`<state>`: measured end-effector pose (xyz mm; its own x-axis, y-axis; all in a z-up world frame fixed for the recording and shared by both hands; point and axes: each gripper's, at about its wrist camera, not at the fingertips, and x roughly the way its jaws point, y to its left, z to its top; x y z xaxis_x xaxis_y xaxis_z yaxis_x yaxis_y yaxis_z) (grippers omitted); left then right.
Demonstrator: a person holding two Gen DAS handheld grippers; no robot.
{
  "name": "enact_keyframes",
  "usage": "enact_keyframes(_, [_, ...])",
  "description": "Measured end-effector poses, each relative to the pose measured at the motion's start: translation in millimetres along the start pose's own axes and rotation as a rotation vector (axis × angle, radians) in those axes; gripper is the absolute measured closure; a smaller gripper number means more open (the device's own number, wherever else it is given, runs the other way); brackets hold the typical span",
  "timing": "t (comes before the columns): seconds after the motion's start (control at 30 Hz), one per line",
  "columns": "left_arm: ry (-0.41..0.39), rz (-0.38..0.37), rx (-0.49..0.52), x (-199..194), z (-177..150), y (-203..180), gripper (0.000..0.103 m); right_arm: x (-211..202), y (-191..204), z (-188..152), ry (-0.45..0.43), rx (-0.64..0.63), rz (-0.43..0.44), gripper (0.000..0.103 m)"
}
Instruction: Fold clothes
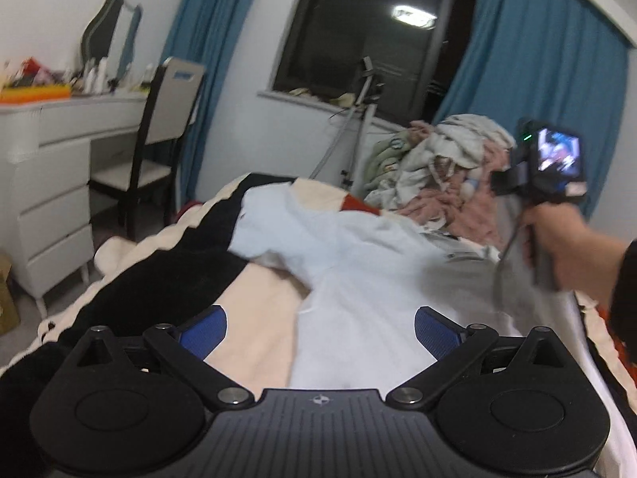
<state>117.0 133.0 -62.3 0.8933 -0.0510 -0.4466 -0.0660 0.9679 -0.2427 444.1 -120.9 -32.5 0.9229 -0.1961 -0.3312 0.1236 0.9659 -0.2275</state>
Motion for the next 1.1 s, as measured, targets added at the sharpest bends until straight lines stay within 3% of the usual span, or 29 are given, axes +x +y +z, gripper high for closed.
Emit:
enact_keyframes(0.13, [0.056,0.007,-0.028,24.2,-7.4,9.7,0.001,28.2,46.7,-28.6,0.079,0.031,0.078,0.092])
enact_keyframes(0.2, [0.079,0.01,-0.036,35.5,-12.0,11.5,0.001,40.4,54.1,-38.7,0.12,0.064,0.15,0.052])
enact_keyframes(0.23, [0.09,0.007,-0.042,40.0,-13.5,12.6,0.001,43.4,56.1,-40.9,0.121,0.075,0.165,0.019])
enact_keyframes(0.27, [0.097,0.004,-0.046,43.4,-14.7,12.8,0.001,38.1,53.8,-40.4,0.119,0.09,0.181,0.008])
enact_keyframes(0.4, [0.113,-0.001,-0.046,53.7,-19.0,9.4,0.001,15.6,43.9,-38.0,0.109,0.151,0.243,0.009])
enact_keyframes(0.5, [0.111,0.0,-0.02,54.7,-20.3,2.0,0.001,-24.3,22.0,-34.0,0.086,0.2,0.273,0.009])
enact_keyframes(0.7, [0.087,-0.023,0.019,36.2,-20.3,-12.9,0.001,-157.6,-42.9,-51.5,0.038,0.258,0.288,0.009])
enact_keyframes(1.0, [0.094,-0.106,0.074,-24.4,-37.1,-47.6,0.002,-365.8,-119.7,-139.7,0.02,0.376,0.259,0.009])
enact_keyframes(1.1, [0.096,-0.125,0.131,-52.1,-49.5,-64.5,0.002,-405.5,-126.4,-180.3,0.01,0.388,0.218,0.009])
